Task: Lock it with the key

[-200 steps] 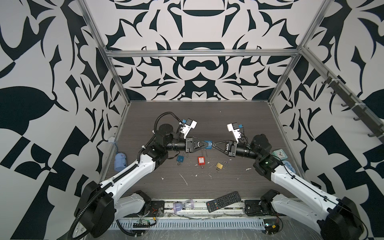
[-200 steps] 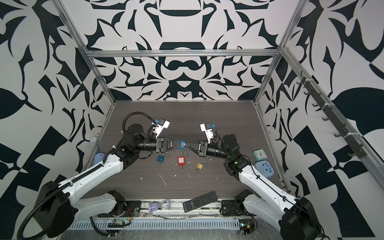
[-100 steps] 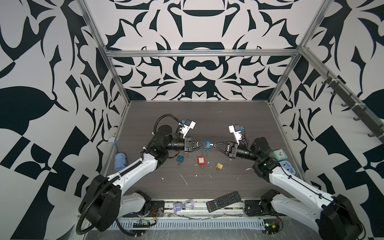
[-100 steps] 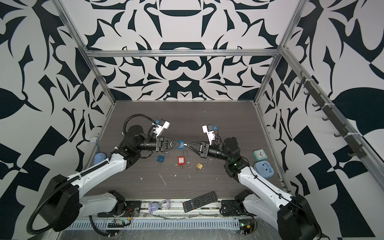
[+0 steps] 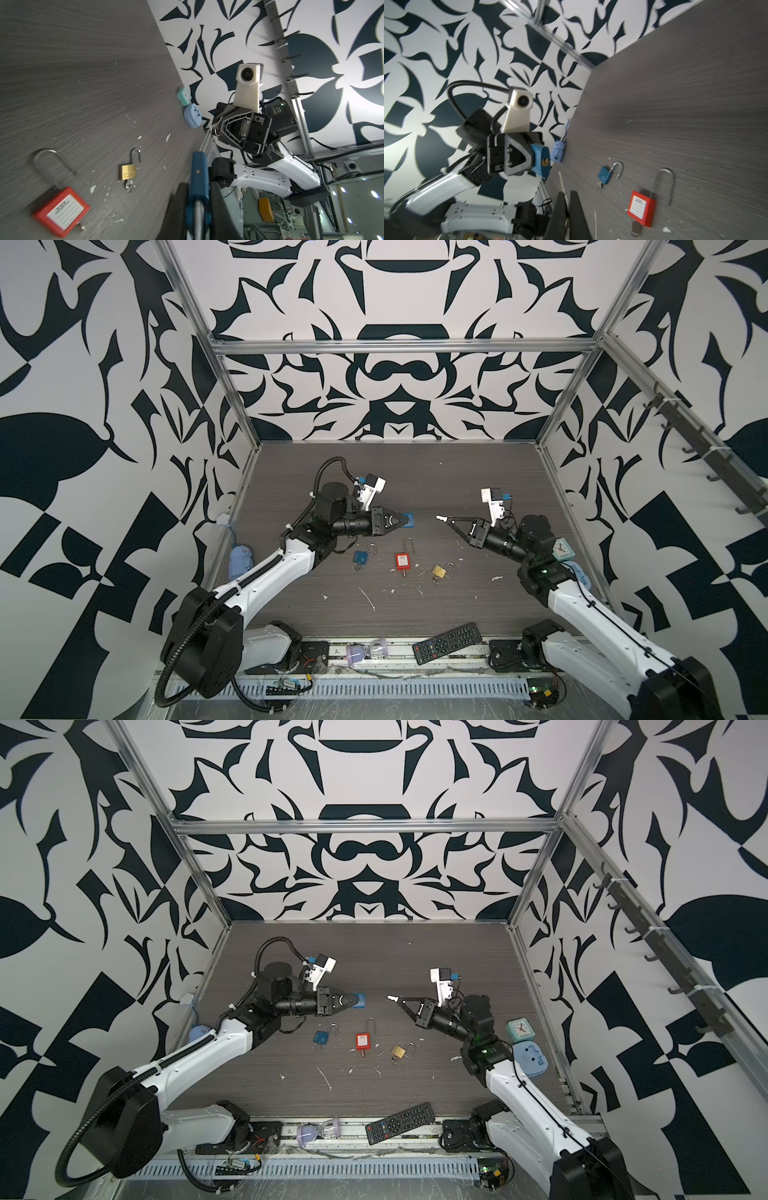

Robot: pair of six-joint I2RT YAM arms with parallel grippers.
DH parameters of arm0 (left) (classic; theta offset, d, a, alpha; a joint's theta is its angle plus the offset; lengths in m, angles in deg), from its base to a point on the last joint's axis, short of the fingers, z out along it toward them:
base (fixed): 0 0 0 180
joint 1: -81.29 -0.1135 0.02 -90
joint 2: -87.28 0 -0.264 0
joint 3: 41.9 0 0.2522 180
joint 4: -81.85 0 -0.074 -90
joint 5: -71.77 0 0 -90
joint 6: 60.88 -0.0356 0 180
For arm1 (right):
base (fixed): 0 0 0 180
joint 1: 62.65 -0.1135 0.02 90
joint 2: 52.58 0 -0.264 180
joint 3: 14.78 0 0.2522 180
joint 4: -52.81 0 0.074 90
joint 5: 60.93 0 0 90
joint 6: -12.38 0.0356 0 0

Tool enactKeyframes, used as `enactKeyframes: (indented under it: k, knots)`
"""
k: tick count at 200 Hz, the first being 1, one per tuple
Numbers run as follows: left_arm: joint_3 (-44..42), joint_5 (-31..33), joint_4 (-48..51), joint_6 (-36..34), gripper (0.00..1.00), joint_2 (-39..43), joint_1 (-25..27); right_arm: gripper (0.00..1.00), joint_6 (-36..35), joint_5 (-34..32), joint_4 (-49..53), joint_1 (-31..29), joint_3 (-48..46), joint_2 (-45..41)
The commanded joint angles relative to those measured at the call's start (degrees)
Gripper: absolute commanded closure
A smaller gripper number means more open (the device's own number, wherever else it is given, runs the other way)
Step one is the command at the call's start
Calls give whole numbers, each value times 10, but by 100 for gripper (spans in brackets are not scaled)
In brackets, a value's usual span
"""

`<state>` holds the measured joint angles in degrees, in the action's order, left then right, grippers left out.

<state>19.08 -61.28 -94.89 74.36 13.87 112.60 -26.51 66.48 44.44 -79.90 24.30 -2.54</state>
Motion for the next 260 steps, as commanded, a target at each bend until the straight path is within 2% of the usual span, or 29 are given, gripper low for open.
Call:
enactKeyframes:
  k: [1, 15, 38, 69, 93, 144, 189, 219, 260]
  knots:
    - [57, 18, 124, -77, 100, -38, 2, 100, -60, -138, 109, 33, 3, 5]
    - [61, -12, 94, -72, 100, -63, 6, 100, -43, -170, 78, 65, -11, 44]
    - [55, -9, 42, -58, 100, -83, 24, 100, 13, -169, -60, 100, -31, 151]
    - [71, -9, 30, -58, 100, -107, 52, 100, 59, -187, -196, 106, -20, 295]
    - [74, -7, 24, -58, 100, -114, 65, 100, 72, -207, -262, 106, -10, 371]
    - [77, -8, 18, -57, 100, -122, 71, 100, 93, -256, -255, 106, -5, 432]
    - [83, -10, 18, -59, 100, -130, 71, 100, 88, -282, -170, 106, 2, 406]
    - [86, -12, 17, -58, 100, -138, 72, 88, 77, -286, -115, 106, 15, 387]
    - [88, -14, 17, -60, 100, -140, 73, 82, 73, -283, -82, 107, 28, 389]
